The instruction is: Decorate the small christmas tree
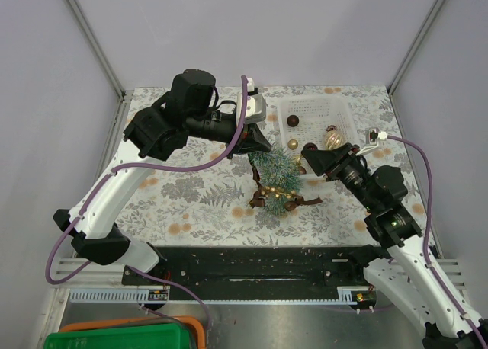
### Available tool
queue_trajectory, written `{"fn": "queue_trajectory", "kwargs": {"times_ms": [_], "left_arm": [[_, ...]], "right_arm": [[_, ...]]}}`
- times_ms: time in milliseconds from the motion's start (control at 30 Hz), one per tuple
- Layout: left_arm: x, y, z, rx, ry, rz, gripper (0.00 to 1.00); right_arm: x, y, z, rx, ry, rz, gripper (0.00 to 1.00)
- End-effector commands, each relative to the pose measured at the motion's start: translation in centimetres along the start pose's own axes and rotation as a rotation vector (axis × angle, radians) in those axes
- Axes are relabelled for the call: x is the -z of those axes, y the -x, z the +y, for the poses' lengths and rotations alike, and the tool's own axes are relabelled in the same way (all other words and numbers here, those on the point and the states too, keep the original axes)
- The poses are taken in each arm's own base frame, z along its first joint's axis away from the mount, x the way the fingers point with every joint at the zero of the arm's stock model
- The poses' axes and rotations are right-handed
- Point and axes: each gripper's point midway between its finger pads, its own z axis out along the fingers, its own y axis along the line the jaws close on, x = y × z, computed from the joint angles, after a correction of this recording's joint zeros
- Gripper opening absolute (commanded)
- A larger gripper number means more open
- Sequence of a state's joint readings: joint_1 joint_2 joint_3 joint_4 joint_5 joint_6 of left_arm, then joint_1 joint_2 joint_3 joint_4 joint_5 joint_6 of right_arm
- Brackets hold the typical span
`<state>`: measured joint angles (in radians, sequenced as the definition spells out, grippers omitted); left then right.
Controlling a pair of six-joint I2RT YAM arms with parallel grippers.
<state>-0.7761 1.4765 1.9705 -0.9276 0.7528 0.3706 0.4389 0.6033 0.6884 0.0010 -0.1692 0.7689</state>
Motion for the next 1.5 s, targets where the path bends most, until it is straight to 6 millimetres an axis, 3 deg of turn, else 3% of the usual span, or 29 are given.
{"fn": "queue_trajectory", "kwargs": {"times_ms": [0,500,900,1200,1467], "left_arm": [[0.3,1.3,-0.2,-0.045,-0.004,-0.037,0.0],[0.2,1.5,-0.2,-0.045,-0.006,-0.039,0.0],[0.2,1.6,-0.1,-0.045,-0.005,-0.041,0.0],[0.1,1.6,-0.1,-0.044,-0.011,-0.043,0.0],[0.1,1.6,-0.2,-0.042,-0.013,-0.044,0.0]], "right_arm": [[0.3,0.1,0.8,0.0,0.029,0.002,0.1],[1.3,-1.4,0.3,-0.058,0.01,0.055,0.09],[0.1,-1.6,1.2,-0.066,0.044,0.08,0.09],[0.2,0.1,3.3,-0.02,0.095,0.037,0.09],[0.7,0.3,3.1,0.027,0.069,0.044,0.09]]}}
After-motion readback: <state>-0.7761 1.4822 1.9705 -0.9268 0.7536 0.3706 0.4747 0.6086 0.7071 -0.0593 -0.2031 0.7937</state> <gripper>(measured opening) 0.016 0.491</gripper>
